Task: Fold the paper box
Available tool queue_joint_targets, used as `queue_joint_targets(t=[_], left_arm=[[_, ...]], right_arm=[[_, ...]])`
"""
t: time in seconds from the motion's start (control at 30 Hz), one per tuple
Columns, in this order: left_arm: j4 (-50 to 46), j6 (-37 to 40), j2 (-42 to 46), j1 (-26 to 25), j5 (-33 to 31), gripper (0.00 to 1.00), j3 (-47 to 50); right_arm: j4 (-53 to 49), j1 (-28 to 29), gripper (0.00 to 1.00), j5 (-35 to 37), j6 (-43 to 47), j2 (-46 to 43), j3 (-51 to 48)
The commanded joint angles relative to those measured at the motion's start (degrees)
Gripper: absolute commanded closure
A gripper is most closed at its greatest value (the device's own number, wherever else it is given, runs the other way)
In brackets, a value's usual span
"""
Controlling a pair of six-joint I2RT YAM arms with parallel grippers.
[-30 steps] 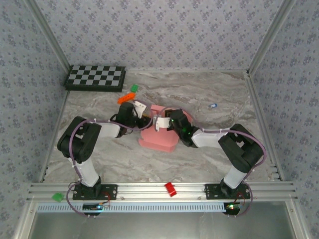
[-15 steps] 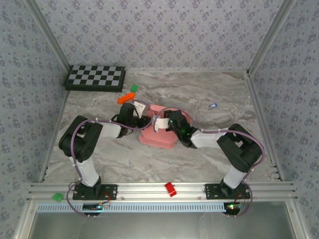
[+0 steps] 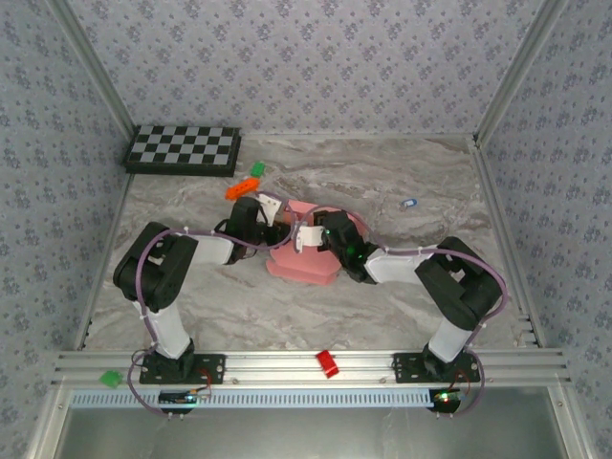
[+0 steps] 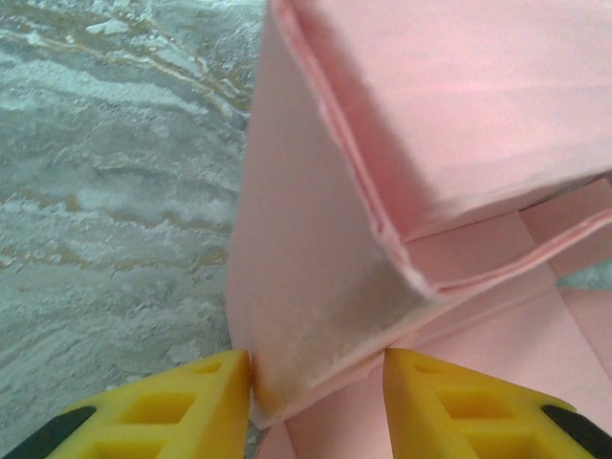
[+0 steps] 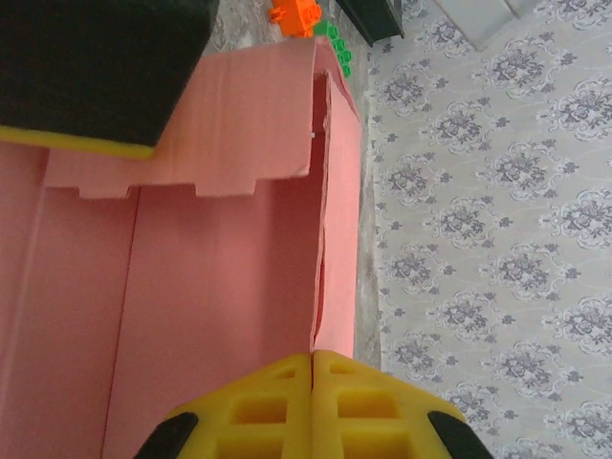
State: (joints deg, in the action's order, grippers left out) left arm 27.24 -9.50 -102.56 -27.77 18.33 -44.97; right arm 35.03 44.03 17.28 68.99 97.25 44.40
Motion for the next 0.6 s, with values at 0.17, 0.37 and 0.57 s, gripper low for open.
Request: queue_joint_targets(t=[0.17,0.37,0.57], left_arm=[[1.6,1.6,-0.1,-0.2,2.9,0.62,-2.6],[0.8,1.5,-1.7,-0.2,0.9,0.61,-3.8],[2.0,1.1,-2.8,-0.2,-1.2,0.58,-4.4]], right_arm=[[-2.5,0.4,1.00,1.0,-1.0,1.2,1.7],[-3.0,0.4,1.00,0.6,-1.5,1.0,1.7],[-3.5,0.5,1.00,-0.2,-1.8,0.7,1.6]])
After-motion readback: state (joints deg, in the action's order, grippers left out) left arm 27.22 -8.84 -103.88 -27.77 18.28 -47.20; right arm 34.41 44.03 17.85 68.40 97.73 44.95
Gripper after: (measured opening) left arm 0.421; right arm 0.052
